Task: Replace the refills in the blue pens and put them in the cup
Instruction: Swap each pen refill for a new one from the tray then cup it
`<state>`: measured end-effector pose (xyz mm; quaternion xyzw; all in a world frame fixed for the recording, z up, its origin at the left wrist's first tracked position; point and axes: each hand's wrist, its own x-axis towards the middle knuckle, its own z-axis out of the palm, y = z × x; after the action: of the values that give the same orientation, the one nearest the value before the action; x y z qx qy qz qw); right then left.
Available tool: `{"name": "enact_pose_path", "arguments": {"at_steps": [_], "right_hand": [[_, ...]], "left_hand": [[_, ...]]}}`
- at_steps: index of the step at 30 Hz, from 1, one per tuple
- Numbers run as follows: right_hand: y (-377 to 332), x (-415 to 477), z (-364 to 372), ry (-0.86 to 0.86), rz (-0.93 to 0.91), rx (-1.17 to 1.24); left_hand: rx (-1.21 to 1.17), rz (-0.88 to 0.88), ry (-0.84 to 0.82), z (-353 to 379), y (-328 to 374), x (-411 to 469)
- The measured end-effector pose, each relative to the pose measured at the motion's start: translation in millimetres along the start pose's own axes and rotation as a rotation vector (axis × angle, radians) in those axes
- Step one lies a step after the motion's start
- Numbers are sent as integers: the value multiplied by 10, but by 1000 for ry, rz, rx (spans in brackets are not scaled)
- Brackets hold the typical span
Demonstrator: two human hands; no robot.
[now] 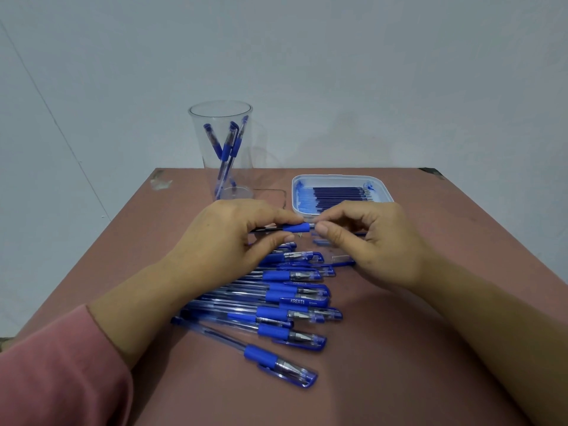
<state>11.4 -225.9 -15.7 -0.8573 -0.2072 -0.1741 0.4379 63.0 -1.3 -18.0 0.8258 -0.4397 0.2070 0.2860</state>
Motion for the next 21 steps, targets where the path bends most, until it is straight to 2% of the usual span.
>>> {"name": "enact_pose_path", "arguments": {"at_steps": [8, 11, 15, 18, 21], "right_hand": [[39, 20, -69, 54, 45, 31], [102, 38, -162, 25, 60, -130], [201, 60, -246, -200, 52, -429], [182, 79, -210, -385, 57, -523], [140, 98, -174, -447, 46, -590]], "left_hand": [[-12, -45, 27, -6, -30, -2], [10, -52, 27, -29, -67, 6], [35, -76, 25, -54, -91, 18], [38, -65, 7, -45, -80, 16], [27, -65, -14, -33, -81, 13]]}}
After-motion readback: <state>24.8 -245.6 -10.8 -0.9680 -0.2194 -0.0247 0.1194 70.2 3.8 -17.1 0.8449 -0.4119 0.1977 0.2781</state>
